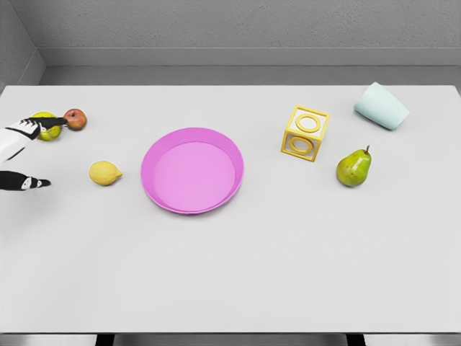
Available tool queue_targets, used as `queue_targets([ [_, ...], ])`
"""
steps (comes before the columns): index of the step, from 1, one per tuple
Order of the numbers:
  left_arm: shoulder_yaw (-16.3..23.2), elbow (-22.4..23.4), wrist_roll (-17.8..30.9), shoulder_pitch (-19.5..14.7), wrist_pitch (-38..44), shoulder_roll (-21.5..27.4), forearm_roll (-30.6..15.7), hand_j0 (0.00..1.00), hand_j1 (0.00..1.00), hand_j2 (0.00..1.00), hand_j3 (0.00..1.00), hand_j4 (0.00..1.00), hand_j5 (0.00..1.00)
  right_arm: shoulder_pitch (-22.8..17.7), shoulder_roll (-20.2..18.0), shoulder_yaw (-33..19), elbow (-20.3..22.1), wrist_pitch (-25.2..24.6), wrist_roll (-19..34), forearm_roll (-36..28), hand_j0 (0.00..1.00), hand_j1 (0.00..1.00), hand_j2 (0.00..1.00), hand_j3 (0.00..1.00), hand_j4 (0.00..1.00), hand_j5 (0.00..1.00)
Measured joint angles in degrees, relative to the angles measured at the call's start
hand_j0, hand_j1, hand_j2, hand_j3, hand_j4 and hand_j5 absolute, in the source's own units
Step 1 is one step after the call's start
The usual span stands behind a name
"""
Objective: Put the lemon on the plate with left arm
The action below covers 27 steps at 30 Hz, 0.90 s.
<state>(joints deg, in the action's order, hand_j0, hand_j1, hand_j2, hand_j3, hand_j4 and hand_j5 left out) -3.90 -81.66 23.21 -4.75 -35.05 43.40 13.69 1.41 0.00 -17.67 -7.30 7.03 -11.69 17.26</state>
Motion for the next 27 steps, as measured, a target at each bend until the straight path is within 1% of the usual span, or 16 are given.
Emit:
queue_targets([
  [2, 0.6, 2.2, 2.4, -0.4, 0.0, -0.1, 0.3, 1.0, 1.0, 1.0, 1.0, 1.0, 1.0, 0.0, 0.0, 0.0, 0.0, 0.0, 0.0, 0.0, 1.0, 1.0, 1.0, 1.0, 1.0, 1.0],
  [4, -0.1, 3.3, 4.6, -0.3, -0.1, -0.8, 0.4, 1.0, 1.0, 1.0, 1.0, 1.0, 1.0, 0.0, 0.0, 0.0, 0.0, 0.0, 0.0, 0.0, 1.0, 1.0, 1.0, 1.0, 1.0, 1.0],
  [9, -0.1, 4.1, 6.7, -0.5, -0.1, -1.2, 0.7, 1.0, 1.0, 1.0, 1.0, 1.0, 1.0, 0.0, 0.0, 0.0, 0.0, 0.0, 0.0, 0.0, 1.0, 1.0, 1.0, 1.0, 1.0, 1.0],
  [10, 0.9, 4.3, 6.8, -1.8, -0.1, -0.9, 0.8, 1.0, 1.0, 1.0, 1.0, 1.0, 1.0, 0.0, 0.0, 0.0, 0.0, 0.0, 0.0, 0.0, 1.0, 1.0, 1.0, 1.0, 1.0, 1.0],
  [11, 3.3, 4.5, 6.9, -5.5, -0.2, -0.2, 1.3, 1.0, 1.0, 1.0, 1.0, 1.0, 1.0, 0.0, 0.0, 0.0, 0.0, 0.0, 0.0, 0.0, 1.0, 1.0, 1.0, 1.0, 1.0, 1.0],
  [12, 7.2, 4.6, 6.8, -8.5, 0.0, 0.8, 0.4, 1.0, 1.0, 1.0, 1.0, 1.0, 1.0, 0.0, 0.0, 0.0, 0.0, 0.0, 0.0, 0.0, 1.0, 1.0, 1.0, 1.0, 1.0, 1.0],
  [13, 11.4, 4.7, 6.7, -10.8, 0.0, 1.6, 0.2, 1.0, 1.0, 1.0, 1.0, 1.0, 1.0, 0.0, 0.0, 0.0, 0.0, 0.0, 0.0, 0.0, 1.0, 1.0, 1.0, 1.0, 1.0, 1.0],
  [14, 15.0, 4.8, 6.7, -10.9, 0.0, 2.6, 0.1, 1.0, 1.0, 1.0, 1.0, 1.0, 1.0, 0.0, 0.0, 0.0, 0.0, 0.0, 0.0, 0.0, 1.0, 1.0, 1.0, 1.0, 1.0, 1.0],
  [16, 19.6, 5.0, 6.6, -11.0, -0.1, 4.5, -0.8, 1.0, 1.0, 1.0, 1.0, 1.0, 1.0, 0.0, 0.0, 0.0, 0.0, 0.0, 0.0, 0.0, 1.0, 1.0, 1.0, 1.0, 1.0, 1.0],
  [19, 22.8, 6.0, 6.6, -11.8, -0.1, 6.7, -1.9, 1.0, 1.0, 1.0, 1.0, 1.0, 1.0, 0.0, 0.0, 0.0, 0.0, 0.0, 0.0, 0.0, 1.0, 1.0, 1.0, 1.0, 1.0, 1.0],
  [22, 23.7, 8.5, 6.6, -14.1, -0.1, 7.7, -3.7, 1.0, 1.0, 1.0, 1.0, 1.0, 1.0, 0.0, 0.0, 0.0, 0.0, 0.0, 0.0, 0.0, 1.0, 1.0, 1.0, 1.0, 1.0, 1.0],
  [24, 24.3, 9.6, 6.6, -14.9, -0.1, 8.6, -4.2, 1.0, 1.0, 1.0, 1.0, 1.0, 1.0, 0.0, 0.0, 0.0, 0.0, 0.0, 0.0, 0.0, 1.0, 1.0, 1.0, 1.0, 1.0, 1.0],
  [27, 27.0, 10.3, 6.7, -18.3, 0.0, 9.1, -4.5, 1.0, 1.0, 1.0, 1.0, 1.0, 1.0, 0.0, 0.0, 0.0, 0.0, 0.0, 0.0, 0.0, 1.0, 1.0, 1.0, 1.0, 1.0, 1.0],
])
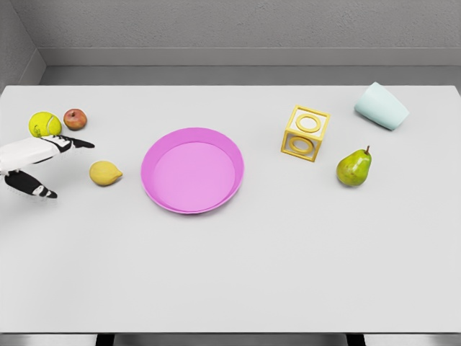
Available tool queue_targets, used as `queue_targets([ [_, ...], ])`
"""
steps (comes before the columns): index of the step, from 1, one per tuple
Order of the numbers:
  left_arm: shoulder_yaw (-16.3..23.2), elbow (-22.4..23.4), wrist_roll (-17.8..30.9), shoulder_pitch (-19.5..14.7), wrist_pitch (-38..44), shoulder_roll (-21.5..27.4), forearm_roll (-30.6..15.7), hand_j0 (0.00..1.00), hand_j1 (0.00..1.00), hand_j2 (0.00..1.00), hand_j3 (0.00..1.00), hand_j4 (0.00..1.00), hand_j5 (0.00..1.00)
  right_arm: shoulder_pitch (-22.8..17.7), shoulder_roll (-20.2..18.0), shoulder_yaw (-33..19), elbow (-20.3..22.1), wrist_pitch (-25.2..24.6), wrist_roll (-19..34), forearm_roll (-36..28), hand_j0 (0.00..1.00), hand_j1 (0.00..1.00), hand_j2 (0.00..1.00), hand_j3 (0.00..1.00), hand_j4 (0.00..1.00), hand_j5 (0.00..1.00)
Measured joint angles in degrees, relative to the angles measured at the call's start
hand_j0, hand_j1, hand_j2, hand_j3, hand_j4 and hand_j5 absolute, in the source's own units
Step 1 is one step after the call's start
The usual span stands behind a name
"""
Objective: Put the lemon on the plate with left arm
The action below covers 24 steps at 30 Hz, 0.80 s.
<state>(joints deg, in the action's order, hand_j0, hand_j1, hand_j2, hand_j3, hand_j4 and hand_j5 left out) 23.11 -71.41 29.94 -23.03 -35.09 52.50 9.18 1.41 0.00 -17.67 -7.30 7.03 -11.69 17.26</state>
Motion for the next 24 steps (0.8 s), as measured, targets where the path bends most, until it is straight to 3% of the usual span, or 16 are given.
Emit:
queue_targets([
  [6, 3.3, -0.1, 0.2, -2.8, 0.0, -0.2, 0.4, 1.0, 1.0, 1.0, 1.0, 1.0, 1.0, 0.0, 0.0, 0.0, 0.0, 0.0, 0.0, 0.0, 1.0, 1.0, 1.0, 1.0, 1.0, 1.0],
  [13, 6.0, -0.2, 0.5, -6.3, 0.0, -3.8, 2.6, 1.0, 1.0, 1.0, 1.0, 1.0, 1.0, 0.0, 0.0, 0.0, 0.0, 0.0, 0.0, 0.0, 1.0, 1.0, 1.0, 1.0, 1.0, 1.0],
  [24, 8.5, 0.3, 3.8, -6.9, -0.1, -6.6, 4.6, 1.0, 1.0, 1.0, 1.0, 1.0, 1.0, 0.0, 0.0, 0.0, 0.0, 0.0, 0.0, 0.0, 1.0, 1.0, 1.0, 1.0, 1.0, 1.0],
])
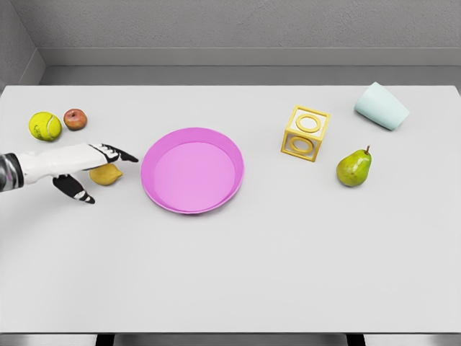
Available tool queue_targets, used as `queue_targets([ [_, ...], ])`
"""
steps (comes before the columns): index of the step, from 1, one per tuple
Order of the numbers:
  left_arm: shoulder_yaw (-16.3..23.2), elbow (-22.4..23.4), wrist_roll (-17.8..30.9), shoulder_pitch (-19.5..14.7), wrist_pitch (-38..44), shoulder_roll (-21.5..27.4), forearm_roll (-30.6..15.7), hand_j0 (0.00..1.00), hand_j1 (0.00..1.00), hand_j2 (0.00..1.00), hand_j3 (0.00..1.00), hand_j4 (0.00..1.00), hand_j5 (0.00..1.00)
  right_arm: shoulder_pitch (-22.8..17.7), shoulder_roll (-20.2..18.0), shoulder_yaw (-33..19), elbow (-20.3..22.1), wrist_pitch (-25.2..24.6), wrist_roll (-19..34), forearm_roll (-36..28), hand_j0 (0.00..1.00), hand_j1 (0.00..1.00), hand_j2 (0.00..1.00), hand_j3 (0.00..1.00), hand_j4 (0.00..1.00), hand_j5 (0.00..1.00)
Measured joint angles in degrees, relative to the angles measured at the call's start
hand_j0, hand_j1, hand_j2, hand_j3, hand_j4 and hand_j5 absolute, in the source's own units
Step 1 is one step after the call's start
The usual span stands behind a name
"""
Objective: Put the lemon on the plate with left arm
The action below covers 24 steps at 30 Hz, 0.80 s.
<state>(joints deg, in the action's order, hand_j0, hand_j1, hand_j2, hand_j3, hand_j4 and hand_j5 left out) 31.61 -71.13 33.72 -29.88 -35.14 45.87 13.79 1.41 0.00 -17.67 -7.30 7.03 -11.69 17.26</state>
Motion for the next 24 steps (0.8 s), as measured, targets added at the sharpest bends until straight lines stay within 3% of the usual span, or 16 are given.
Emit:
queue_targets([
  [12, 0.3, 3.1, 0.7, -2.6, 0.0, -1.5, 1.6, 1.0, 1.0, 1.0, 1.0, 1.0, 1.0, 0.0, 0.0, 0.0, 0.0, 0.0, 0.0, 0.0, 1.0, 1.0, 1.0, 1.0, 1.0, 1.0],
  [16, 0.6, 3.1, 0.7, -2.7, 0.0, -1.8, 3.3, 0.85, 0.85, 0.85, 0.85, 0.85, 0.85, 0.0, 0.0, 0.0, 0.0, 0.0, 0.0, 0.0, 1.0, 1.0, 1.0, 1.0, 1.0, 1.0],
  [24, 1.8, 2.9, 1.2, -3.0, 0.0, -1.7, 4.1, 0.79, 0.79, 0.79, 0.79, 0.79, 0.79, 0.0, 0.0, 0.0, 0.0, 0.0, 0.0, 0.0, 1.0, 1.0, 1.0, 1.0, 1.0, 1.0],
])
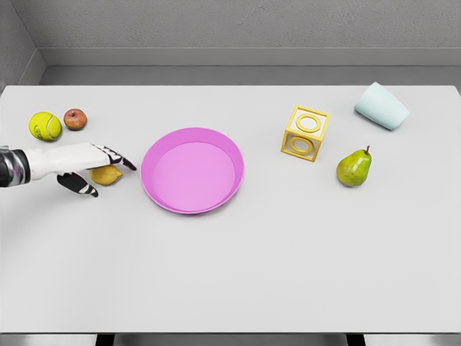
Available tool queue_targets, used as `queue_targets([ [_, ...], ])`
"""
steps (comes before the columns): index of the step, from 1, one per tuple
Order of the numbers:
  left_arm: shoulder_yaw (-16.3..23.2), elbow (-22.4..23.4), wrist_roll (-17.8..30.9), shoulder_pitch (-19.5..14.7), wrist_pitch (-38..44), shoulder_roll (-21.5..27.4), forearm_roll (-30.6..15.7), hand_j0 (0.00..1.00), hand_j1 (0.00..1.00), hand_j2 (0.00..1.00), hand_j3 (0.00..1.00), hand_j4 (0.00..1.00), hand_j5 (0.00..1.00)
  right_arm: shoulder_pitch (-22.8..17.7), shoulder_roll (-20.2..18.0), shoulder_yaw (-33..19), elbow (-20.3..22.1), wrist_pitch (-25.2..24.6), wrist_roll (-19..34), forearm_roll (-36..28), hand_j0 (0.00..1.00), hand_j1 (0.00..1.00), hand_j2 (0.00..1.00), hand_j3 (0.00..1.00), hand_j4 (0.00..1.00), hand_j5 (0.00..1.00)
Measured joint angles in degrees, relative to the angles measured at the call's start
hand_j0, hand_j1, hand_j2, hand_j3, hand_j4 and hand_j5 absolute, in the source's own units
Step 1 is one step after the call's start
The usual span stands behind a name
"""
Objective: Put the lemon on the plate with left arm
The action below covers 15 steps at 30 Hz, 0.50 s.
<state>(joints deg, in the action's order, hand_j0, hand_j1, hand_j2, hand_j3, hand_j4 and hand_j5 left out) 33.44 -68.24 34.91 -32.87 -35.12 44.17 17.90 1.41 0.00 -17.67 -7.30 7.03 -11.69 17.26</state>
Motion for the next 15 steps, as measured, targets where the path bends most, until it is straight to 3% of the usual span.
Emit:
queue_targets([
  [6, 0.0, 0.2, 0.1, -1.0, 0.0, 0.5, 0.3, 0.78, 0.78, 0.78, 0.78, 0.78, 0.78, 0.0, 0.0, 0.0, 0.0, 0.0, 0.0, 0.0, 1.0, 1.0, 1.0, 1.0, 1.0, 1.0],
  [10, 0.5, 0.2, 0.1, -1.1, 0.0, 0.6, 1.0, 0.73, 0.73, 0.73, 0.73, 0.73, 0.73, 0.0, 0.0, 0.0, 0.0, 0.0, 0.0, 0.0, 1.0, 1.0, 1.0, 1.0, 1.0, 1.0],
  [15, 1.3, 0.1, 0.1, -1.1, 0.0, 0.6, 1.2, 0.59, 0.59, 0.59, 0.59, 0.59, 0.59, 0.0, 0.0, 0.0, 0.0, 0.0, 0.0, 0.0, 1.0, 1.0, 1.0, 1.0, 1.0, 1.0],
])
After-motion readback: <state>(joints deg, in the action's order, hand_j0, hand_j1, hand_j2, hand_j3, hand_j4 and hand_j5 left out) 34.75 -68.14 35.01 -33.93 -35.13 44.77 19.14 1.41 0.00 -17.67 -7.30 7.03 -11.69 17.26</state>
